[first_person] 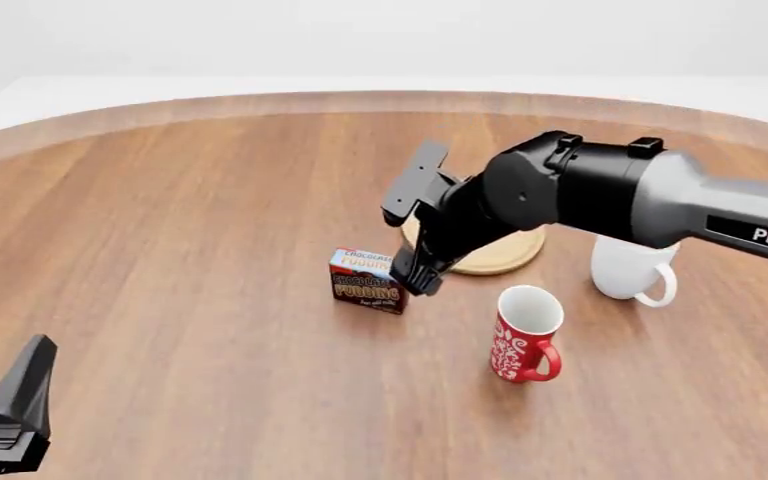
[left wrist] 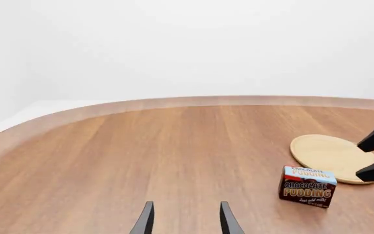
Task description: Put the chocolate pudding to the left of the plate.
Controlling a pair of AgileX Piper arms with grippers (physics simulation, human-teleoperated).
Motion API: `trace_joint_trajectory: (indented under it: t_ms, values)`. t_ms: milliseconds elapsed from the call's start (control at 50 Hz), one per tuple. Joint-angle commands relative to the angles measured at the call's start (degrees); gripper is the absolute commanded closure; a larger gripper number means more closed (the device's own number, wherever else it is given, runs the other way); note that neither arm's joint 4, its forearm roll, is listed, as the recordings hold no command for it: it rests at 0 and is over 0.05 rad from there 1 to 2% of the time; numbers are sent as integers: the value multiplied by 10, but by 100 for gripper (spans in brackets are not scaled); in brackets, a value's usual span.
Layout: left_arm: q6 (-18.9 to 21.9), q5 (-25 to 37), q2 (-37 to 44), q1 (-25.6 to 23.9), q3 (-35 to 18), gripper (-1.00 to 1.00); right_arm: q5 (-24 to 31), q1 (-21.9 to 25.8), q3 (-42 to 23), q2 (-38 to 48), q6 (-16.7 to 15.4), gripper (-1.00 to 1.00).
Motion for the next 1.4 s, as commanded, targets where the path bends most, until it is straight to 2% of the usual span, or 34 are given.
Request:
trace_joint_trajectory:
  t_ms: [20,560,940,1400]
  values:
    - [0,0,0,0,0,-100,-7,-7,-2,21,2,-100]
    - [0,0,0,0,0,-100,-11,-22,-28,69,6,-100]
    - [0,0,0,0,0,-100,5,-42,-84,117,-4,-100]
    - [0,0,0,0,0,-100,11,-31,-107,147,5,-100]
